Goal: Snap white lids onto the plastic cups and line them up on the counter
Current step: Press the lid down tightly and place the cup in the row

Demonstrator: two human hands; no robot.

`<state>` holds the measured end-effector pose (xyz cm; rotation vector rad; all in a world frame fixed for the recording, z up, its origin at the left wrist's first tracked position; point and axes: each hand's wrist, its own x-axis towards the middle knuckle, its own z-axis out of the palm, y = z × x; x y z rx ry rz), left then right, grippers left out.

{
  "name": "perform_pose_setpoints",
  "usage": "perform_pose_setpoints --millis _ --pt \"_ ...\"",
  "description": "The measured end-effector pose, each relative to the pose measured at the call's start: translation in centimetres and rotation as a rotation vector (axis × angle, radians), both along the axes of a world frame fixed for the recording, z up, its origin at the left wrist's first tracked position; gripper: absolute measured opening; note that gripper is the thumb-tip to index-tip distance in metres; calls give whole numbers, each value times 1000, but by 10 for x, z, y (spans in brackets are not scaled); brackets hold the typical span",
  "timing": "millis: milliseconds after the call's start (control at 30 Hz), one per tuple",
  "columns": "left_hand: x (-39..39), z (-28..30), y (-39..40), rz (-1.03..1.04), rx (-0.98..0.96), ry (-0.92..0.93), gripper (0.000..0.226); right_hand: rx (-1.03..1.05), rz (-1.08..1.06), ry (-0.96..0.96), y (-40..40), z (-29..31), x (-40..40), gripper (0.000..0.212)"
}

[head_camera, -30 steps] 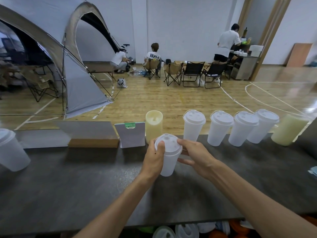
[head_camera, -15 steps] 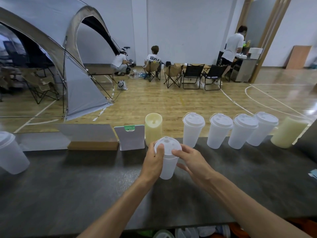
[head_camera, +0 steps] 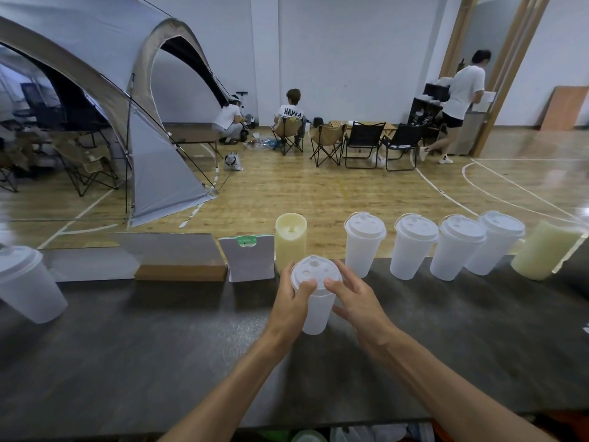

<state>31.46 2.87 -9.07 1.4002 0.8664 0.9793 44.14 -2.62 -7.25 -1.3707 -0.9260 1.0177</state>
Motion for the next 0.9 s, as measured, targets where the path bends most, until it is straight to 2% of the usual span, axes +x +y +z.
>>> perform_pose_setpoints --millis 200,400,533,733,900 --pt "-1 -3 1 -34 -19 -11 53 4 -11 13 0 -4 -2 27" --pt "-4 0 9 -9 -122 -55 43 -19 -16 26 3 -9 0 40" --pt "-6 -3 12 -26 -124 -46 39 -17 -2 13 3 -12 1 38" --pt "-1 16 26 6 -262 0 39 9 -3 14 3 -13 2 50" --pt "0 13 37 14 -269 -16 36 11 6 5 2 -13 2 50"
